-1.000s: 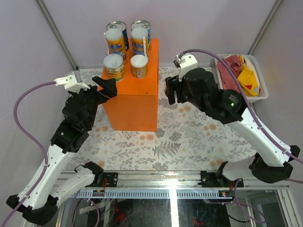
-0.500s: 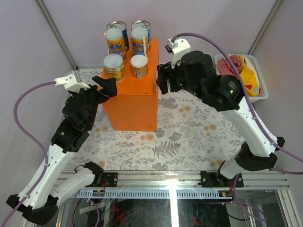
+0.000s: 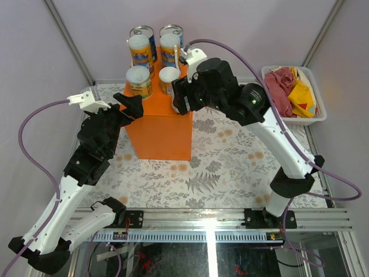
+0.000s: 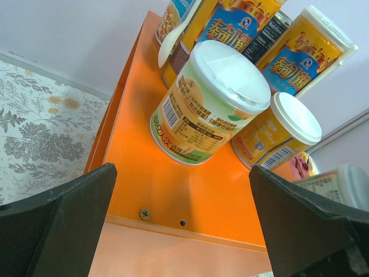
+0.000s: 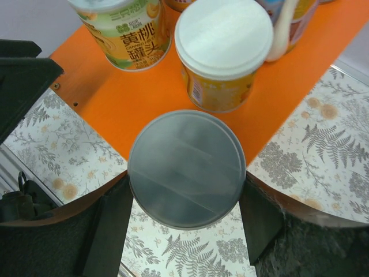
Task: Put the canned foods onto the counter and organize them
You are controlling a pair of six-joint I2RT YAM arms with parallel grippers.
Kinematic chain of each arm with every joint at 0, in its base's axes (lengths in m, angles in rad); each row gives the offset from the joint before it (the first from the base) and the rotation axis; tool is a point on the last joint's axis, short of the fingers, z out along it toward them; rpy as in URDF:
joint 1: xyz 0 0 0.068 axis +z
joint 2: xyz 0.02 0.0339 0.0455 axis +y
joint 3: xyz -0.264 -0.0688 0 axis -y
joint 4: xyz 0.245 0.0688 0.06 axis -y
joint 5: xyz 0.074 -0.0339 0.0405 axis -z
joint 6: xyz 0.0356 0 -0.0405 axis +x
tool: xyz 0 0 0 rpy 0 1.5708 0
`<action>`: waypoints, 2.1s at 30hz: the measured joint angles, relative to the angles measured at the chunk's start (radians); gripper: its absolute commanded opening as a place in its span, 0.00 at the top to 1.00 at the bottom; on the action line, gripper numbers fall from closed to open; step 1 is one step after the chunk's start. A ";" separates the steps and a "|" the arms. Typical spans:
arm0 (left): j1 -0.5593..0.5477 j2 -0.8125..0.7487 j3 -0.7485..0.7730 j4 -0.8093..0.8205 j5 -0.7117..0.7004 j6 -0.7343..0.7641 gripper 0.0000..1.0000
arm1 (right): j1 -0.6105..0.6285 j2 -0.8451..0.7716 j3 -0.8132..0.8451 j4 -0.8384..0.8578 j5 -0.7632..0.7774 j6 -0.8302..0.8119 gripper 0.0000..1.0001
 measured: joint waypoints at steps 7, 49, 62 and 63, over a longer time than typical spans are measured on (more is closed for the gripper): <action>0.000 -0.001 -0.010 0.005 0.000 0.001 0.00 | 0.000 0.078 0.074 -0.002 -0.025 0.010 0.50; 0.000 -0.002 -0.032 0.043 0.000 0.022 0.00 | 0.000 0.115 0.026 0.151 -0.071 0.020 0.35; 0.000 -0.003 -0.032 0.043 0.000 0.022 0.00 | 0.001 0.087 -0.021 0.179 -0.071 0.022 0.42; 0.000 -0.002 -0.032 0.043 0.000 0.022 0.00 | 0.001 0.087 -0.021 0.179 -0.071 0.022 0.42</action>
